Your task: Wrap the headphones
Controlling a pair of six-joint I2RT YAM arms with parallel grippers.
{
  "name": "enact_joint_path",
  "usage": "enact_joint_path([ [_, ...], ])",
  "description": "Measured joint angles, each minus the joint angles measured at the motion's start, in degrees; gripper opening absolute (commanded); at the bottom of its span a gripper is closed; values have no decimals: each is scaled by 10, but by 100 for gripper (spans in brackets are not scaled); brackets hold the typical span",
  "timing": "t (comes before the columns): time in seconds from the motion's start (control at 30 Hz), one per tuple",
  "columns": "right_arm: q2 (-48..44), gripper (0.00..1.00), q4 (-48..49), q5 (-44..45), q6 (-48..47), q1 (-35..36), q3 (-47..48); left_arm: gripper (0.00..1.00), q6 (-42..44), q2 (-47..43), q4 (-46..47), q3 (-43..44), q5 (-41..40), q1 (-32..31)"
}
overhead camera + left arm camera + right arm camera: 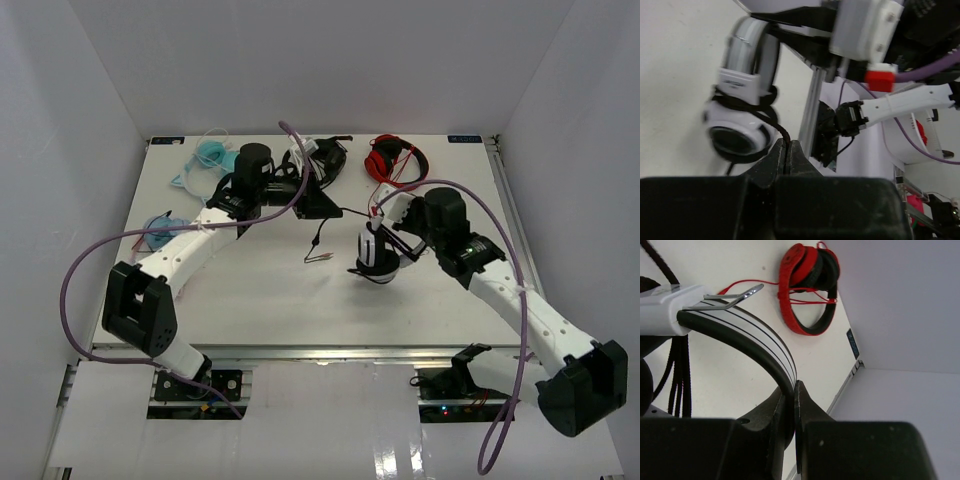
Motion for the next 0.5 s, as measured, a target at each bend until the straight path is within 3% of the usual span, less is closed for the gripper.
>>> enact_joint_path([
  [0.1,55,8,94,84,51,31,7,0,-46,-18,27,-13,-11,-43],
  [0.23,105,8,148,165,111,42,47,2,-87,-18,50,-30,-53,-95],
  [0.37,132,8,130,203,199,42,92,14,-119,-17,96,-56,-118,-114],
  [0.5,142,8,57,172,311,25,135,22,-141,-16,147,-84,-191,-128],
])
